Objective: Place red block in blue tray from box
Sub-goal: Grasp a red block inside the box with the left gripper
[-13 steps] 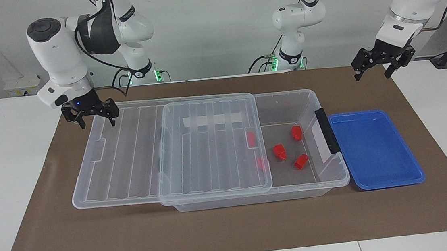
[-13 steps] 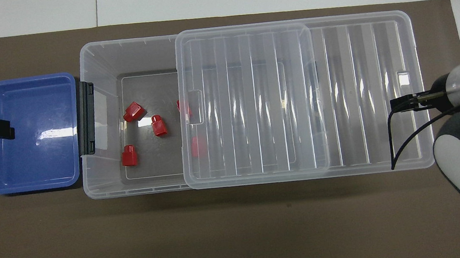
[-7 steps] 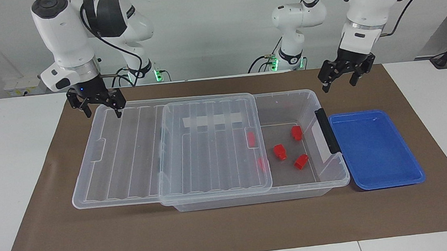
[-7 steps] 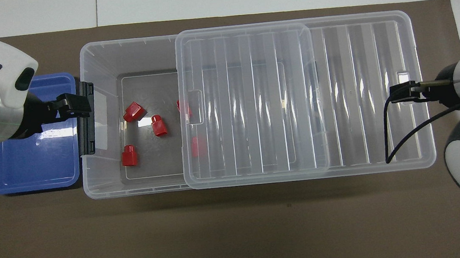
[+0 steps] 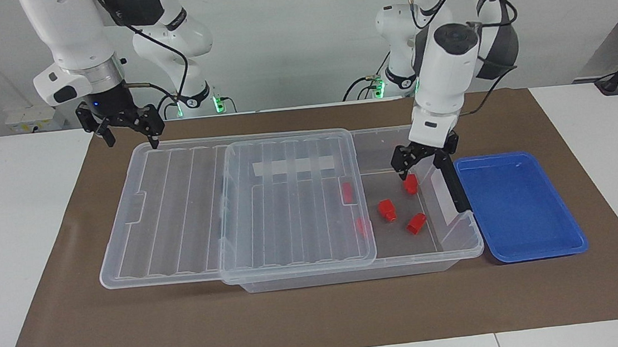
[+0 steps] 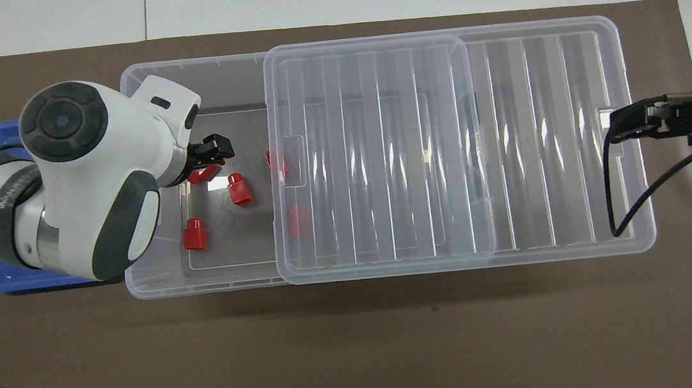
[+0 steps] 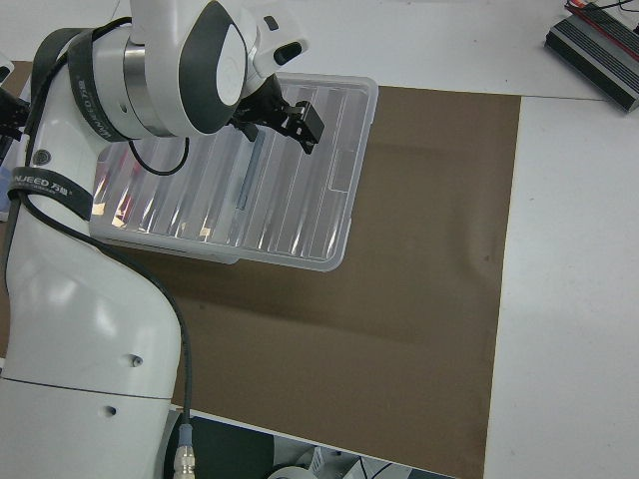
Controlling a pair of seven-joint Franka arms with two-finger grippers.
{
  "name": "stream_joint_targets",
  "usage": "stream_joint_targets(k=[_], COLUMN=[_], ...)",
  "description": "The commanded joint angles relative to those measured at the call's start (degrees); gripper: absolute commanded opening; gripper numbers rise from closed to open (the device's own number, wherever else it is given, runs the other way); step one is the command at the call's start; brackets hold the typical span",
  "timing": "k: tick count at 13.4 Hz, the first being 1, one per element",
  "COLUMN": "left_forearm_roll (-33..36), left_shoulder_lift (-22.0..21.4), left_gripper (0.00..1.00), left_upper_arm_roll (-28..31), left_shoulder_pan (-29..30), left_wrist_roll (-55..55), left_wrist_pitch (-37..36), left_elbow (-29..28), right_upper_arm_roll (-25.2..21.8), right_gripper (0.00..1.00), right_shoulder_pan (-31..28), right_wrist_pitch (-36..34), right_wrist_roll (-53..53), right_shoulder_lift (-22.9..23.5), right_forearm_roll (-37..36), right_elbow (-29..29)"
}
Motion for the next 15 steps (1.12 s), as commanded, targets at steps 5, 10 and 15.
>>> stream_joint_targets(k=[5,10,15], left_forearm_roll=[1.6,1.7,1.7], left_shoulder_lift=[5.8,5.7,5.7], left_gripper=[1.0,0.9,0.0], left_upper_arm_roll=[1.0,0.9,0.9], left_shoulder_pan=[-2.9,-3.3,-2.6], left_wrist_roll=[-4.9,-7.1,-7.1], left_wrist_pitch=[10.9,19.6,19.1], left_elbow=[-6.6,-13.2,-13.0], right_upper_arm_roll=[-0.2,-0.3,-0.3], right_gripper=[1.0,1.0,1.0], right_shoulder_pan=[-0.9,-1.3,-1.1], right_wrist_pitch=[-1.4,-0.6,-0.2], right_wrist_roll=[1.0,0.6,0.4], right_shoulder_lift=[0.6,0.3,-0.2], right_forearm_roll=[2.2,1.8,1.6], right_elbow=[-0.1,-1.2,-2.1])
